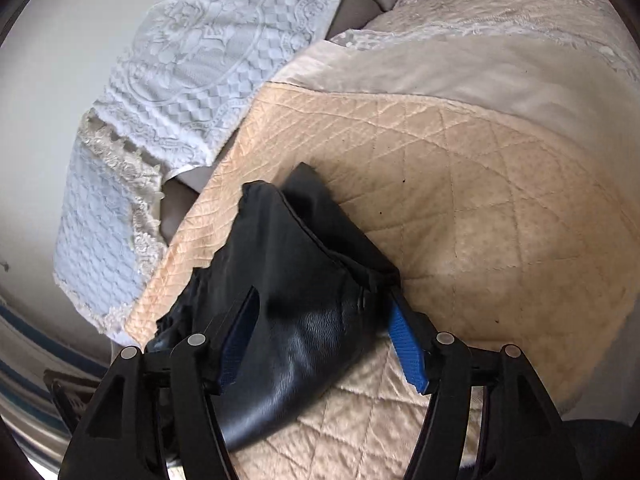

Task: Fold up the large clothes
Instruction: 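Grasp the jacket edge with the right tool and fold it over while the left tool releases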

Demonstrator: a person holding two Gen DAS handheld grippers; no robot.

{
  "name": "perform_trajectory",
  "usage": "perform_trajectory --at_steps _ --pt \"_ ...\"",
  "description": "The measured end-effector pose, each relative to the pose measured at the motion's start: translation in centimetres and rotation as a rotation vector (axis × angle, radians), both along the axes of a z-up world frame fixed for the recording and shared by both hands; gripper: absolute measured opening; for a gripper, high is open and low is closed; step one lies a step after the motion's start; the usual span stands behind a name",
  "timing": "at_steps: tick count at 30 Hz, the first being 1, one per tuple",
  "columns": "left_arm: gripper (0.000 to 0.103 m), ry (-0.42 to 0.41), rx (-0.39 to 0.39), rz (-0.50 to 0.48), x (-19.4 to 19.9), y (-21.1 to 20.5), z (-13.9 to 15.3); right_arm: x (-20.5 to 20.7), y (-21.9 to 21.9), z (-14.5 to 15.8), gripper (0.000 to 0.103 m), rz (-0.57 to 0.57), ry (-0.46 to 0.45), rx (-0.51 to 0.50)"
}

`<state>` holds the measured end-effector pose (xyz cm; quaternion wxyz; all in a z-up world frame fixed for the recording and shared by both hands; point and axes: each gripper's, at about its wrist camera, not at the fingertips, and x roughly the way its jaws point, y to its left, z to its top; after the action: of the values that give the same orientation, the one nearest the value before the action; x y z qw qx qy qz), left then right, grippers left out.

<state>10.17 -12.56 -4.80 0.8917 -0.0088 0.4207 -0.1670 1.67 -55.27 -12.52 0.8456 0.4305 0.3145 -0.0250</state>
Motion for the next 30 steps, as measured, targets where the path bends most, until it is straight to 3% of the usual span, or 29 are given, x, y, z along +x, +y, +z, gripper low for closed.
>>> perform_trajectory --at_steps 7,10,11,12,13,16,24,30 --pt "0.040 0.005 0.006 0.016 0.5 -0.4 -0.9 0.8 -0.1 0.1 0.067 -0.032 -0.031 -0.023" --pt "0.041 -0.007 0.021 0.016 0.7 -0.8 -1.2 1.7 0.4 0.3 0.066 -0.045 -0.001 -0.070" --pt "0.041 -0.011 0.025 0.016 0.8 -0.9 -1.3 2.0 0.7 0.4 0.063 -0.043 0.018 -0.096" --pt "0.041 -0.014 0.028 0.016 0.8 -0.9 -1.3 2.3 1.0 0.6 0.055 -0.036 0.040 -0.128" --pt "0.041 -0.017 0.029 0.017 0.8 -1.0 -1.3 2.5 1.0 0.7 0.044 -0.029 0.051 -0.135" --pt "0.041 -0.011 0.019 0.020 0.9 -0.8 -1.3 2.6 0.7 1.8 0.029 -0.007 0.044 -0.113" --pt "0.041 0.027 -0.030 0.039 0.6 1.2 0.7 3.0 6.0 10.2 0.020 0.163 -0.125 -0.216" --pt "0.040 -0.021 -0.061 0.119 -1.3 6.8 2.5 4.4 17.5 16.1 0.019 0.439 -0.272 -0.313"
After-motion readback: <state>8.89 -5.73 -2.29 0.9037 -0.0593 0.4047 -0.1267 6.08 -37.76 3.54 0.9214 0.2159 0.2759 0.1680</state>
